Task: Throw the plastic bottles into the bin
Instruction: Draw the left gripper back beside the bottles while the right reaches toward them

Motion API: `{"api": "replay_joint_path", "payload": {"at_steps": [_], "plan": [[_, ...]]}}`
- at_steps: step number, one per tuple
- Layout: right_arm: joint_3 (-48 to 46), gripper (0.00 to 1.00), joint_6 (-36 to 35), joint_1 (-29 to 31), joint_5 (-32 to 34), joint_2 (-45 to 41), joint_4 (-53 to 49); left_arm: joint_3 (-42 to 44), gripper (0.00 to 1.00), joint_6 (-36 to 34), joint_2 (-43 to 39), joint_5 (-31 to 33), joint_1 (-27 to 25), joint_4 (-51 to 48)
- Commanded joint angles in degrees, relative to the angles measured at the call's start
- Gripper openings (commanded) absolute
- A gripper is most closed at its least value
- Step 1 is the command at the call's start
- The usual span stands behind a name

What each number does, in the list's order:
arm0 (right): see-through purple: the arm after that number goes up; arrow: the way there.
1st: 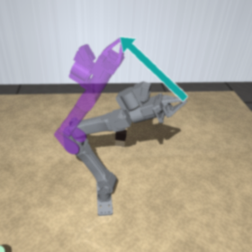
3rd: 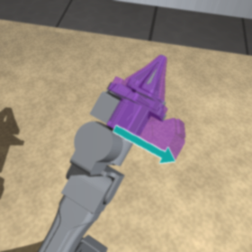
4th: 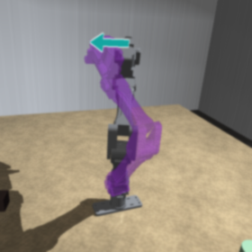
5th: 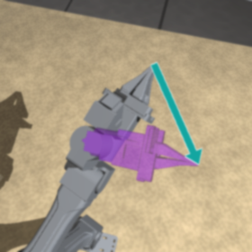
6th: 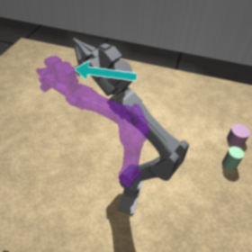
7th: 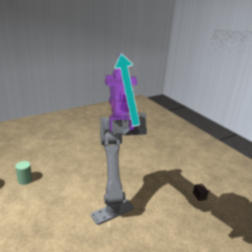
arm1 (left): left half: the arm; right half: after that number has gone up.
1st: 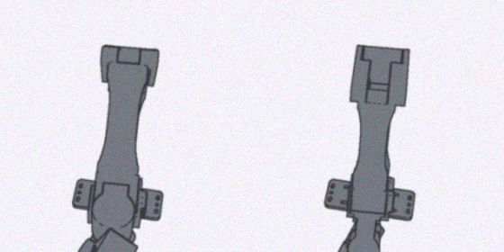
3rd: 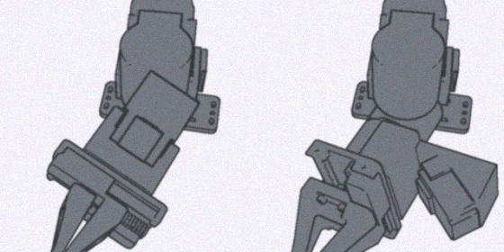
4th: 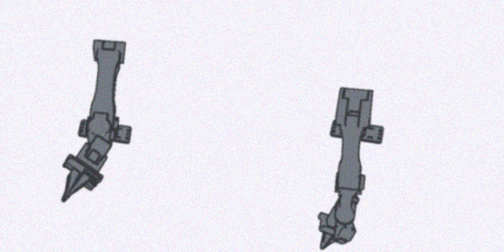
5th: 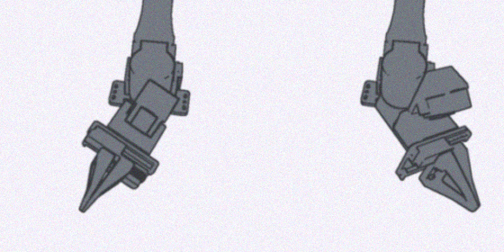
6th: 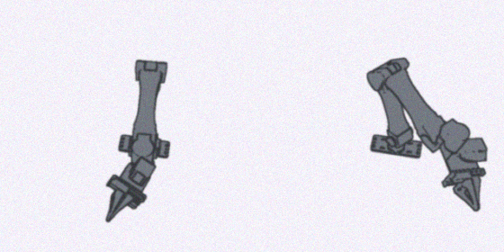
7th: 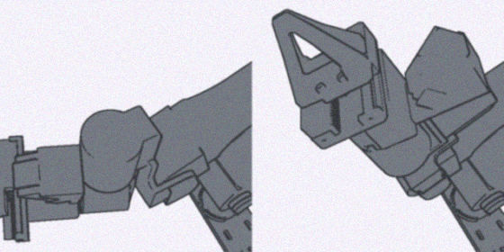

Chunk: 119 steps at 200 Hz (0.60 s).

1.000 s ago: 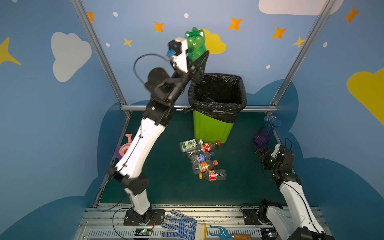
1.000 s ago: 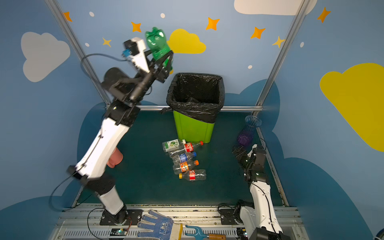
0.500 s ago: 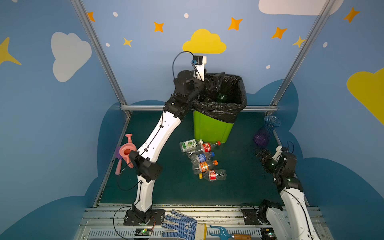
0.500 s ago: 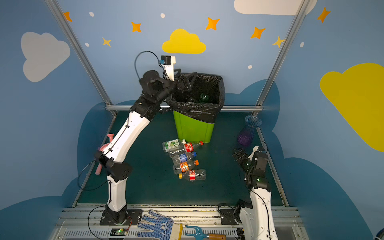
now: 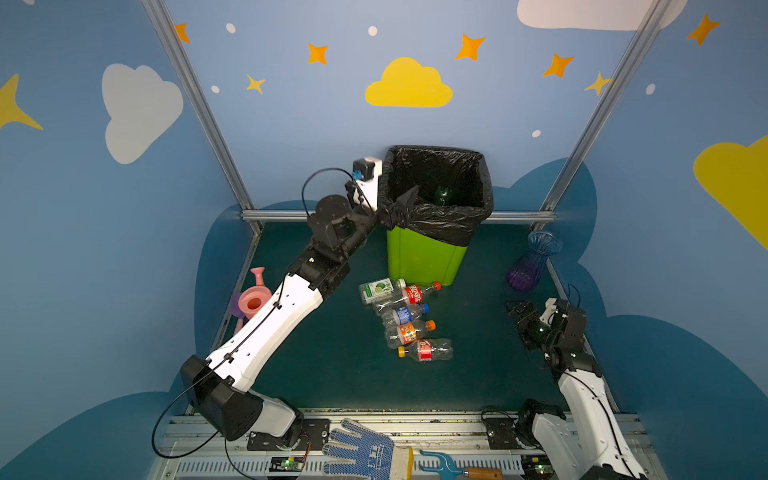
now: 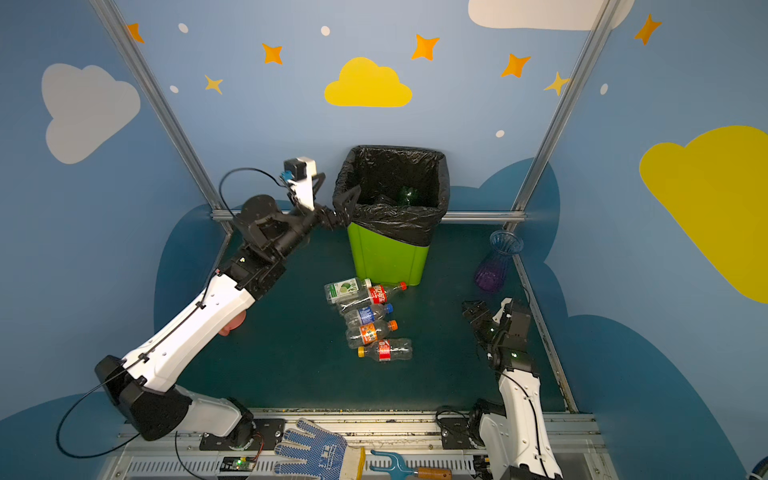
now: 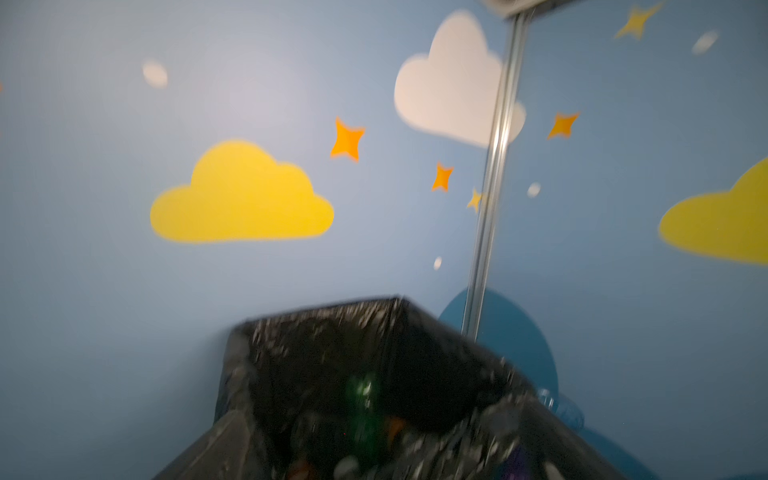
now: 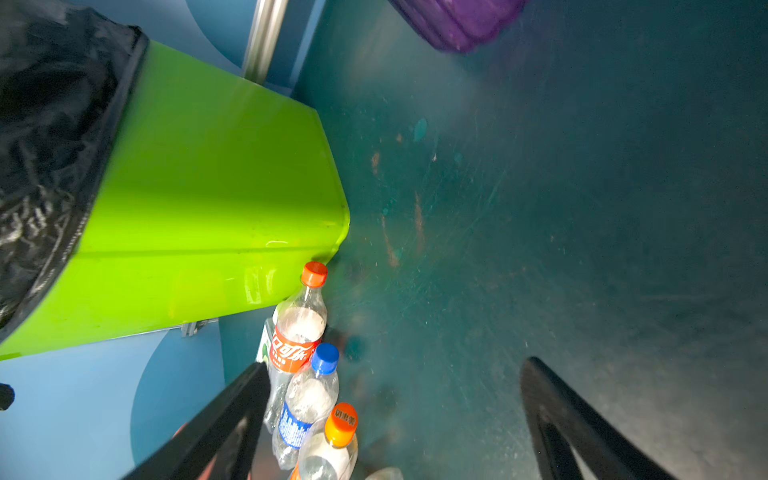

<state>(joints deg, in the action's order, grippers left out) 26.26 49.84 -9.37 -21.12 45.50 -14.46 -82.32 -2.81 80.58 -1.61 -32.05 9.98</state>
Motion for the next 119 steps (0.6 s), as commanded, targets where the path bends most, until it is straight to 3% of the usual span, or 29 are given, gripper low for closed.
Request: {"api": "replay_joint_path", "payload": {"at_steps": [1,61,88,119], "plan": [[1.59,0.93,6.3,3.81,-1.16,0.5,-4.47,6.8,1.0,-2.76,-6.94,5.94,0.91,-0.77],[-1.03,0.92,30.96,24.8,10.92,-4.58,-11.41,25.16,1.0,2.13,-16.59,9.96,1.56,-5.5],[-1.74,0.92,40.38,33.77,15.78,-5.12,-10.33,28.2,1.0,4.21,-17.12,9.74,1.56,-8.8],[-0.71,0.93,47.28,44.61,19.94,2.12,-4.94,28.78,1.0,6.66,-15.99,7.77,1.51,-11.88]]}}
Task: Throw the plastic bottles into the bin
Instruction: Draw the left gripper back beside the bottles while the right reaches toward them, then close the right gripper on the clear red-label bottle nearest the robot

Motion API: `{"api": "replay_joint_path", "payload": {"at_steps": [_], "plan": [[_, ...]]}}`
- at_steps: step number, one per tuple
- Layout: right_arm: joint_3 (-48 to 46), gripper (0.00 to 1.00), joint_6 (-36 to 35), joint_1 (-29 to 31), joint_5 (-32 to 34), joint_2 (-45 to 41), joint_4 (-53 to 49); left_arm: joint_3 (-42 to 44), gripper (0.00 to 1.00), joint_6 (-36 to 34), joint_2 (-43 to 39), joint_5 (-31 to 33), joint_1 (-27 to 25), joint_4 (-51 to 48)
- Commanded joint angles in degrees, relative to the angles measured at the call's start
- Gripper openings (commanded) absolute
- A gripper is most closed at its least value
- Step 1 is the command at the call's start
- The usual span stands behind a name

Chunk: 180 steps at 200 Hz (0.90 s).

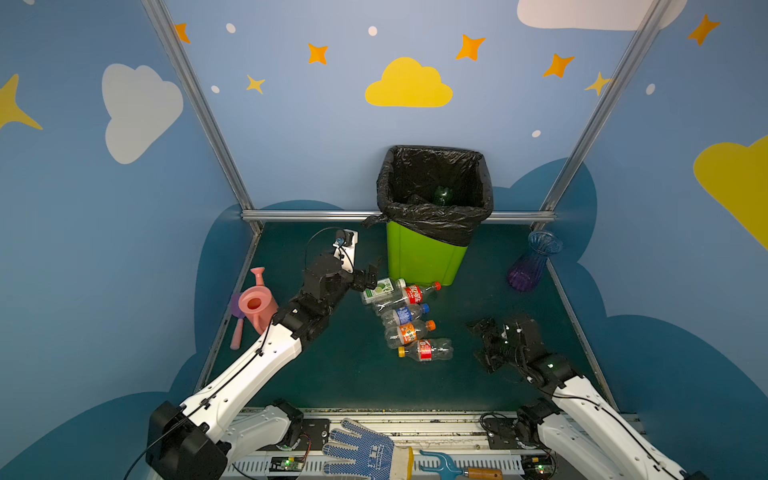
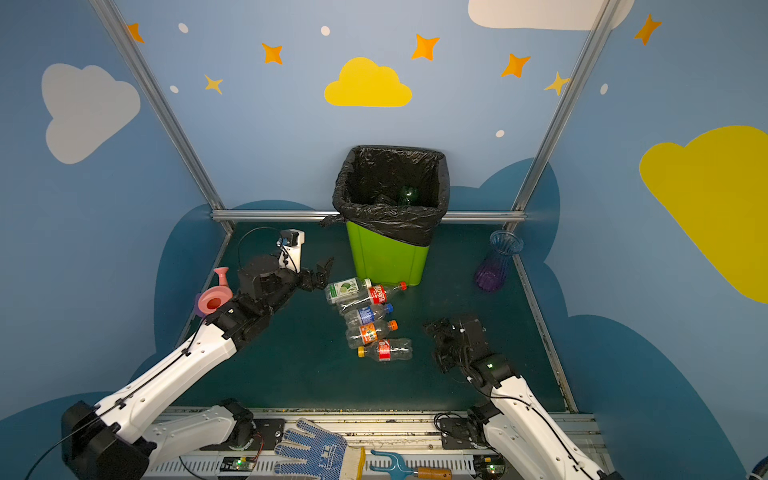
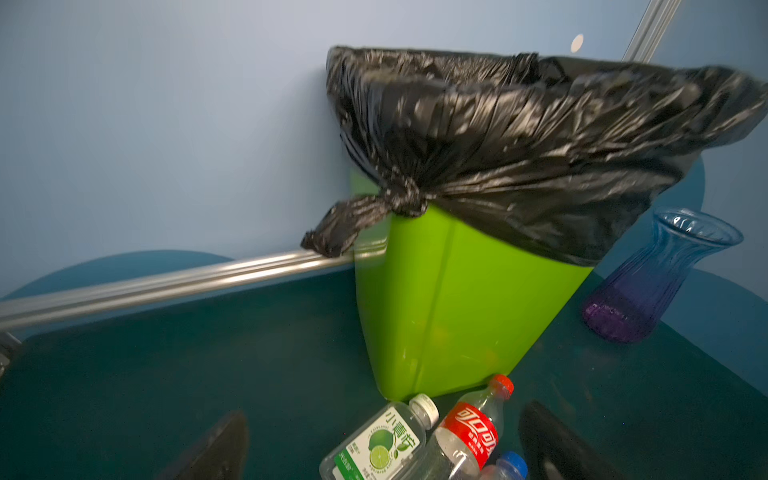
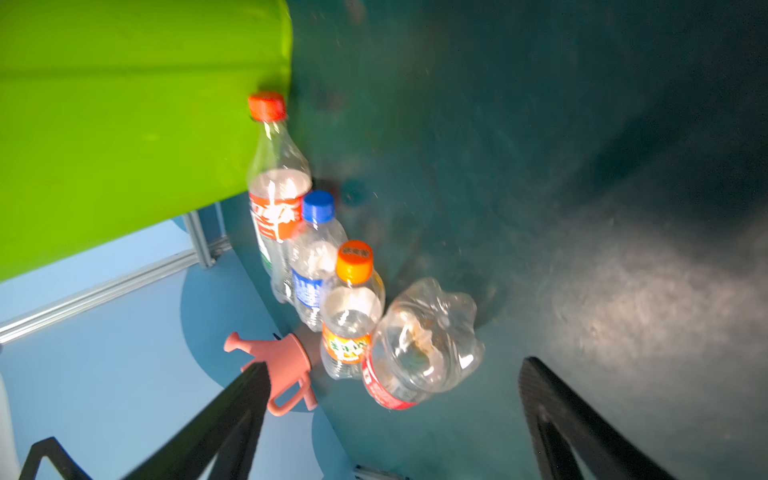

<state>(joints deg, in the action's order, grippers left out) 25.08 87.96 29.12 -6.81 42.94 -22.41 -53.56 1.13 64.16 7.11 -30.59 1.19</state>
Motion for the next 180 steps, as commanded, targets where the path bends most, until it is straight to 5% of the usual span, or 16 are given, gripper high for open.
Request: {"api": "replay_joint_path", "payload": {"at_steps": [1,65,180], "plan": [[0.52,0.93,9.29,6.38,5.73,4.95,3.13,0.02,1.0,2.73,0.47,-1.09,0.07,-3.11],[5.63,0.93,14.73,16.64,7.51,18.54,9.31,3.64,1.0,5.18,1.29,-4.18,0.0,-2.87],[10.36,0.9,17.71,19.23,4.51,30.87,10.94,4.17,1.0,4.5,1.5,-2.68,-0.35,-5.14]]}}
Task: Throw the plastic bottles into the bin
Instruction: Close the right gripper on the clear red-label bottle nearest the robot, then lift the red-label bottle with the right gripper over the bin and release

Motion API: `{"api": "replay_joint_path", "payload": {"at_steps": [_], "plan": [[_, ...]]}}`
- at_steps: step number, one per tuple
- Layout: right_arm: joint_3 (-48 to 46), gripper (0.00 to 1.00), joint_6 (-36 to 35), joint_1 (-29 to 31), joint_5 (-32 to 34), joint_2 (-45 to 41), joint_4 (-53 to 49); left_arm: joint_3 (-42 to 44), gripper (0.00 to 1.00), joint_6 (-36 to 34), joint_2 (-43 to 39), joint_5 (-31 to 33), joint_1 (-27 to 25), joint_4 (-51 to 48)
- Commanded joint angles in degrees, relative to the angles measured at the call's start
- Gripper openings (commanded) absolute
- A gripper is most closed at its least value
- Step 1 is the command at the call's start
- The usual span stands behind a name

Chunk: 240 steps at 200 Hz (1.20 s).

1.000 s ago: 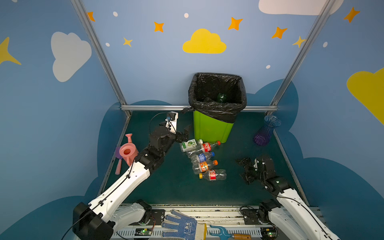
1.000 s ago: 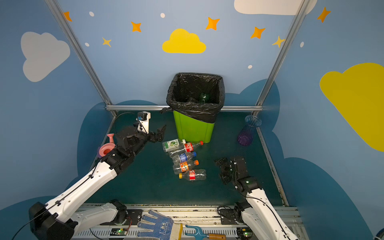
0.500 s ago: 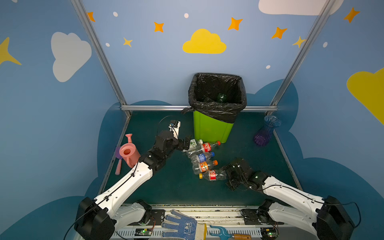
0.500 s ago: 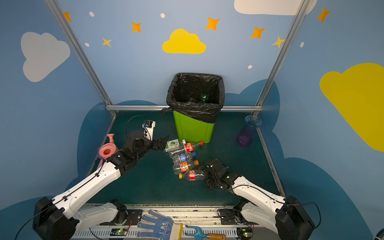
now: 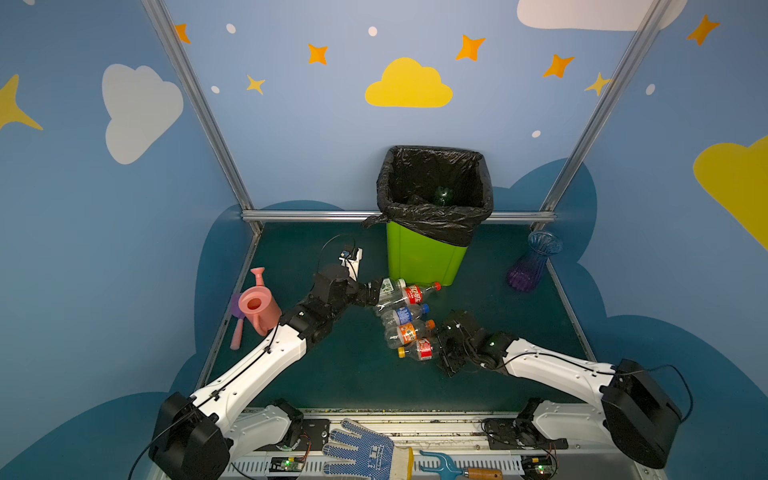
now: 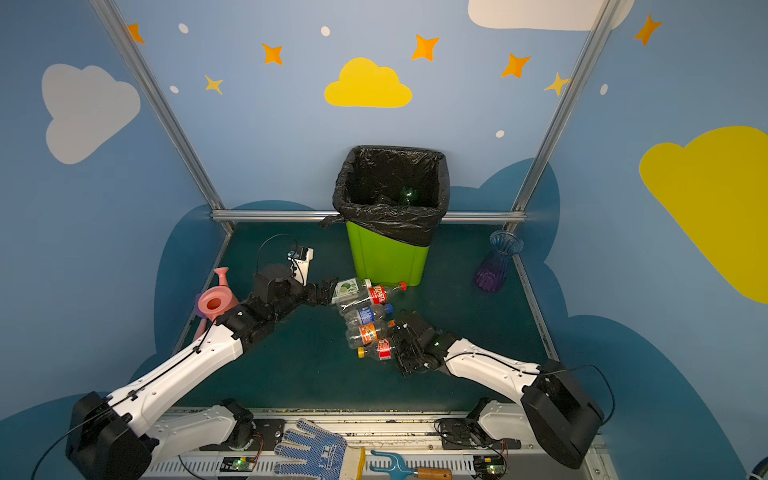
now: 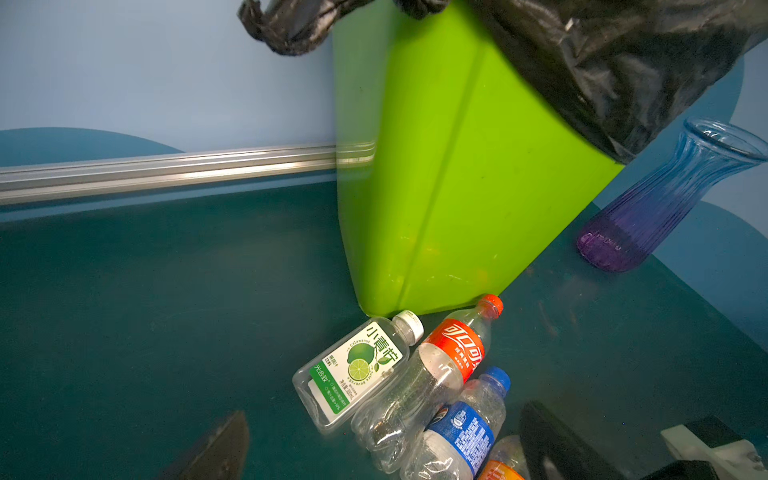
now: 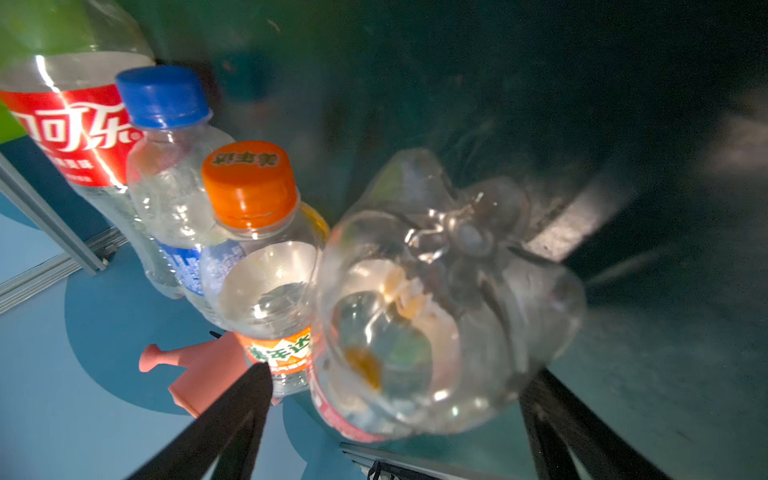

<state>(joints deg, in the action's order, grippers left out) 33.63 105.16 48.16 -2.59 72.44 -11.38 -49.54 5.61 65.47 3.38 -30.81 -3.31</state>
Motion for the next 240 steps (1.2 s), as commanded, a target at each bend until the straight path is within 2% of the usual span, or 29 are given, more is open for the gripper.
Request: {"api": "replay_joint_path", "payload": {"at_steps": [1,27,59,67,78,116,160,175,200,240], "plan": [[1.8,0.9,0.54,0.23,0.3,1.46,-0.16,0.14,1.0,0.02,0.18,1.08,-0.13,-0.69],[1.69,0.86,0.34,0.11,0.91,3.3,-0.72,0.31,1.0,-0.07,0.02,1.8,-0.18,-1.0],[0.41,0.75,1.02,-0.46,0.99,5.7,-0.11,0.32,1.0,-0.16,0.11,1.89,-0.11,-1.15],[0.62,0.78,0.69,-0.65,1.05,6.02,-0.63,0.32,1.0,-0.16,0.04,2.06,-0.13,-1.29],[0.74,0.77,0.7,-0.85,1.33,6.3,-1.68,0.34,1.0,-0.25,-0.06,2.34,-0.13,-1.6],[0.7,0.61,-0.4,-1.76,2.95,5.75,-4.09,0.5,1.0,-0.33,-0.2,3.17,-0.15,-2.05],[1.02,0.57,-3.84,-3.19,3.97,4.55,-5.21,0.58,1.0,-0.42,-0.06,3.3,-0.12,-2.05],[2.12,0.56,-6.85,-4.15,4.64,3.67,-5.62,0.58,1.0,-0.51,0.09,3.3,-0.13,-2.14],[7.63,0.56,-17.14,-6.28,7.66,0.99,-8.38,0.58,1.0,-0.6,0.32,3.48,-0.13,-2.48],[20.52,0.55,-39.27,-12.4,13.53,-5.99,-13.93,0.58,1.0,0.18,1.57,2.52,-0.13,-3.17]]}}
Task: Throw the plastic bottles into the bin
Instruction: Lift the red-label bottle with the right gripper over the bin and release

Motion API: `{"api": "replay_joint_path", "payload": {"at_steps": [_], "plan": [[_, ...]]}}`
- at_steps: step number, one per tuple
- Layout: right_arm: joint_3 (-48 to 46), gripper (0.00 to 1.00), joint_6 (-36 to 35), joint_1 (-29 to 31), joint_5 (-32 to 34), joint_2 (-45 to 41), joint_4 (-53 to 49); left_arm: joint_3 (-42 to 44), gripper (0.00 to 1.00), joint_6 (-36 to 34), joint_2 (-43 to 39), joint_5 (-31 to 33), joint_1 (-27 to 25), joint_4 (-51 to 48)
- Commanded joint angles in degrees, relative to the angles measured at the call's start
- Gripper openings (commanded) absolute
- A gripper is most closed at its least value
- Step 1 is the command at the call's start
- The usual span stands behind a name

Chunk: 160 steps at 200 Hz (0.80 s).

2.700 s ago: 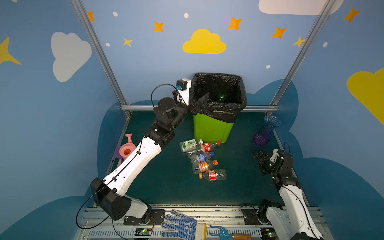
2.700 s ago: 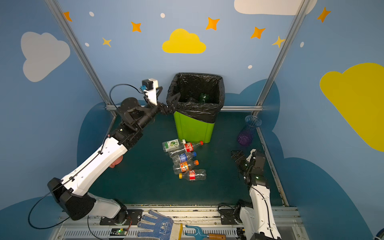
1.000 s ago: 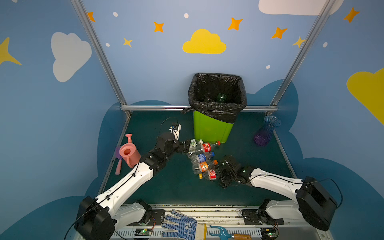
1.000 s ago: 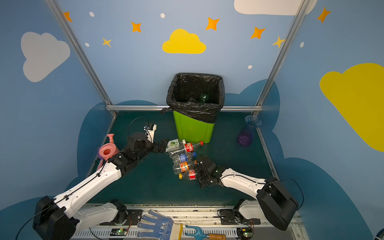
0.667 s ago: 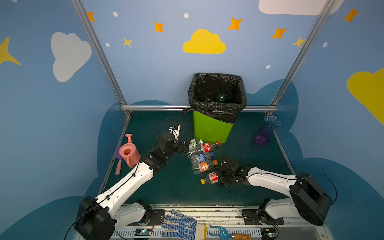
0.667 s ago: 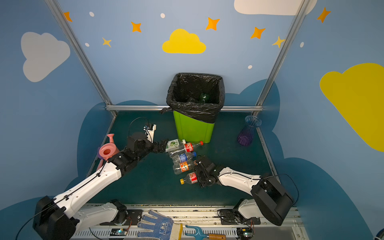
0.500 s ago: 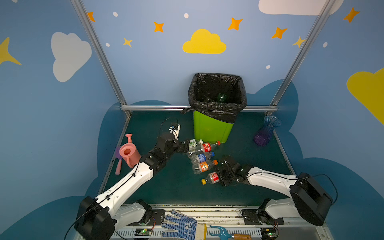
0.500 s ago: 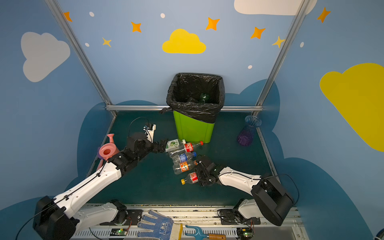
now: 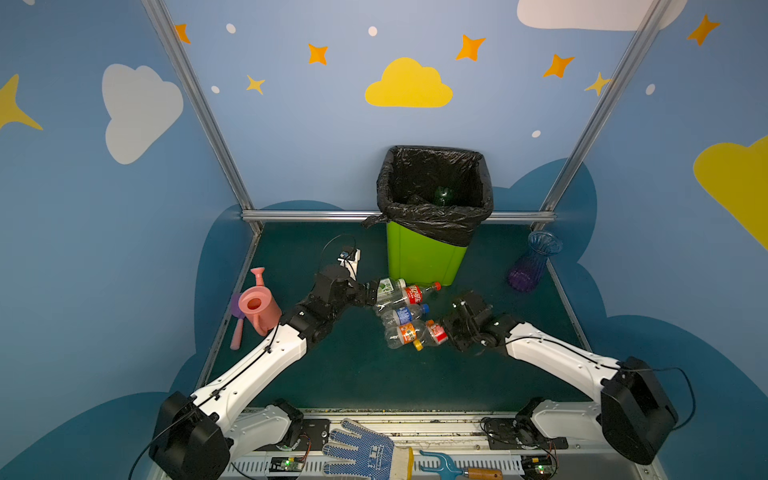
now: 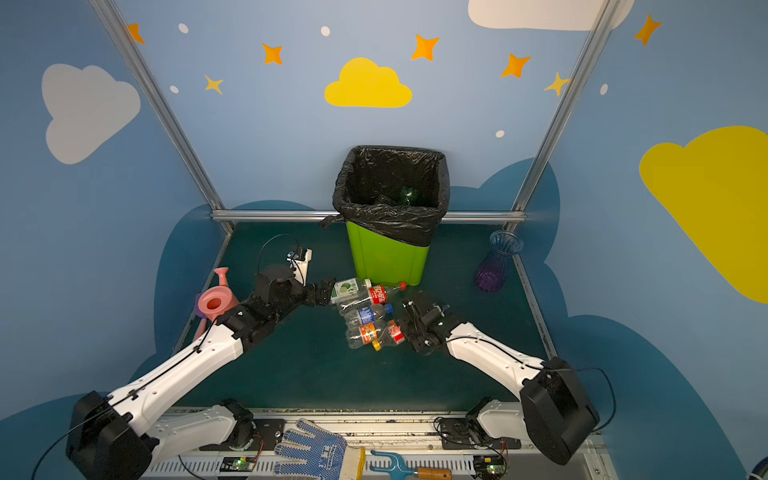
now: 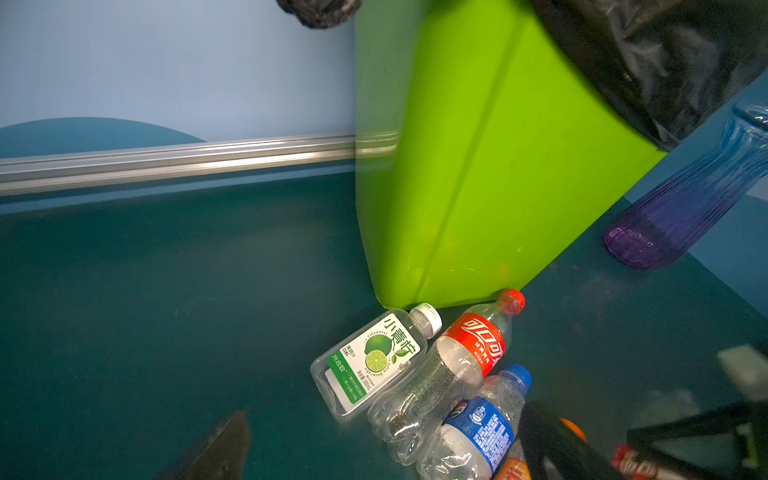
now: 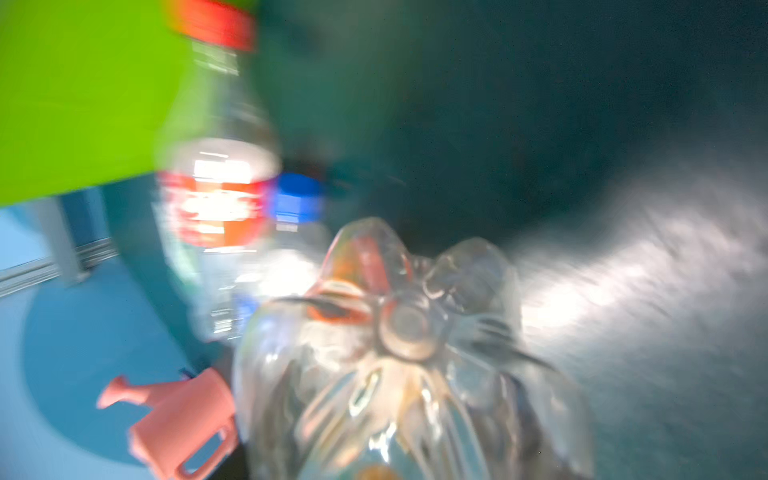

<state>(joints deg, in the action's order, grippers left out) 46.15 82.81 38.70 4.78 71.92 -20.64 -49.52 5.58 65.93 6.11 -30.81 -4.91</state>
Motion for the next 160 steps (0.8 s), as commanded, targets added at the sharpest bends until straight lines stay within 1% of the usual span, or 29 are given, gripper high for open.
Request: {"api": "replay_joint_path", "payload": {"at_steps": [1,23,43,62,77,91,103,112,124,138,144,150,160], "plan": [[8.43,0.55,-17.47,-3.06,6.41,-5.69,-4.8,0.56,1.0,0.25,1.21,-0.26,-0.13,-1.58],[16.95,0.55,-29.46,-5.96,12.13,-11.28,-6.94,0.47,1.0,0.82,1.97,-0.54,-0.13,-2.03],[24.38,0.55,-40.35,-8.78,17.54,-17.07,-5.47,0.64,1.0,1.15,2.49,-0.74,-0.13,-1.88],[30.22,0.57,-51.03,-9.86,22.46,-21.73,0.65,0.63,1.0,1.51,3.3,-1.32,-0.2,-1.77],[33.37,0.57,-57.73,-10.04,24.17,-24.09,7.2,0.56,1.0,1.46,4.05,-1.96,-0.43,-1.6],[35.2,0.58,-62.24,-10.12,24.15,-23.77,13.49,0.26,1.0,1.57,4.72,-2.24,-0.82,-1.38],[37.84,0.59,-64.18,-10.33,23.52,-20.86,15.85,-0.16,1.0,1.49,5.2,-2.24,-1.31,-1.48],[40.51,0.6,-64.43,-10.78,21.33,-17.55,16.25,-0.52,1.0,1.47,5.41,-2.11,-1.82,-1.63],[44.91,0.63,-62.87,-12.03,15.52,-10.85,15.54,-0.89,1.0,1.29,5.68,-1.66,-2.84,-1.78],[52.54,0.66,-59.1,-14.54,4.95,-0.66,11.29,-0.94,1.0,0.89,5.75,-0.87,-4.24,-1.69],[57.48,0.66,-57.11,-15.44,0.46,4.52,8.7,-0.94,1.0,0.83,5.95,-0.39,-4.86,-1.68],[62.38,0.67,-55.63,-16.19,-5.42,10.05,6.02,-0.93,1.0,0.75,6.05,0.05,-5.48,-1.75],[72.25,0.69,-55.18,-16.55,-12.96,18.98,-0.25,-1.02,1.0,0.57,6.27,0.67,-6.4,-2.14]]}}
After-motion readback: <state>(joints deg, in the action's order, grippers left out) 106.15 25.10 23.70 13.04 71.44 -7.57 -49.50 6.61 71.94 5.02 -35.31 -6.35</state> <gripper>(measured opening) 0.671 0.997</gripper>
